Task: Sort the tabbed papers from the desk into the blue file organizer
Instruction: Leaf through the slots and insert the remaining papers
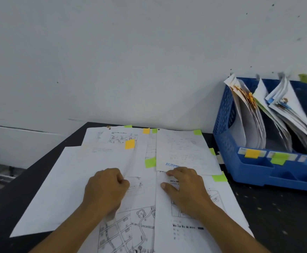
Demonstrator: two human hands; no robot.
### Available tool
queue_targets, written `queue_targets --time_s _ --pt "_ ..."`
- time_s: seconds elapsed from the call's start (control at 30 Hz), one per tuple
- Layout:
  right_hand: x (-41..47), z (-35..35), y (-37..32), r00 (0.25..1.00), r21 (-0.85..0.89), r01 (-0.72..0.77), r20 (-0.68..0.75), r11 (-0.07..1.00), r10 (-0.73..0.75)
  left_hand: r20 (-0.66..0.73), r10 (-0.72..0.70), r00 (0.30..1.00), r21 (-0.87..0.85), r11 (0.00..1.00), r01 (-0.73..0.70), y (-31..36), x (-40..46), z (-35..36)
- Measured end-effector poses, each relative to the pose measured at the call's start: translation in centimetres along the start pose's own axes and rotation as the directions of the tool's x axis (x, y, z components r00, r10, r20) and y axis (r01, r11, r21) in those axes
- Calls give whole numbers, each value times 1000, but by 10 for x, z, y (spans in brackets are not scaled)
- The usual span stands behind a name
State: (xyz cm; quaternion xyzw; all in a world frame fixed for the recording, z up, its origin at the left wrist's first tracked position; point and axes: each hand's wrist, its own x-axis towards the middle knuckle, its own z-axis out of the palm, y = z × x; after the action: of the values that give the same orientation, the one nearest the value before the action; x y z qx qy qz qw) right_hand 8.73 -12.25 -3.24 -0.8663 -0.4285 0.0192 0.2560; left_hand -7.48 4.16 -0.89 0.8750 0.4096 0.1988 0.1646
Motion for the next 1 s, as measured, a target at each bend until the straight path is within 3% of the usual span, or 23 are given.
queue_targets --time_s 0.07,0.13,0.3,0.47,0.53,0.63,0.73,0.87,1.0 --pt "1 0 1 1000 50 -10 -12 999 10 -42 11 999 -47 999 -13 1 1 3" --pt "2 -2 2 998 170 -27 -56 985 37 -92 44 995 -206 977 -62 5 1 6" --pt "8 -24 -5 982 449 -118 -81 886 172 -190 197 962 -476 838 -266 32 -8 10" --pt "9 -44 -11 964 812 -191 49 552 262 -173 406 897 -502 747 -435 65 -21 27" --pt "10 -49 -7 958 836 -201 59 511 280 -154 516 842 -481 706 -520 71 -28 38" --pt "15 -53 3 944 814 -173 -23 554 329 -98 617 781 -458 668 -586 75 -34 49" --pt "17 -56 9 921 788 -146 -113 599 373 -94 531 842 -546 680 -489 82 -35 45" --pt "16 -64 5 893 782 12 -289 623 345 -9 326 945 -730 644 -229 109 -17 24" --pt "12 -74 -10 909 786 134 -340 604 240 168 329 929 -879 477 -9 136 4 6"
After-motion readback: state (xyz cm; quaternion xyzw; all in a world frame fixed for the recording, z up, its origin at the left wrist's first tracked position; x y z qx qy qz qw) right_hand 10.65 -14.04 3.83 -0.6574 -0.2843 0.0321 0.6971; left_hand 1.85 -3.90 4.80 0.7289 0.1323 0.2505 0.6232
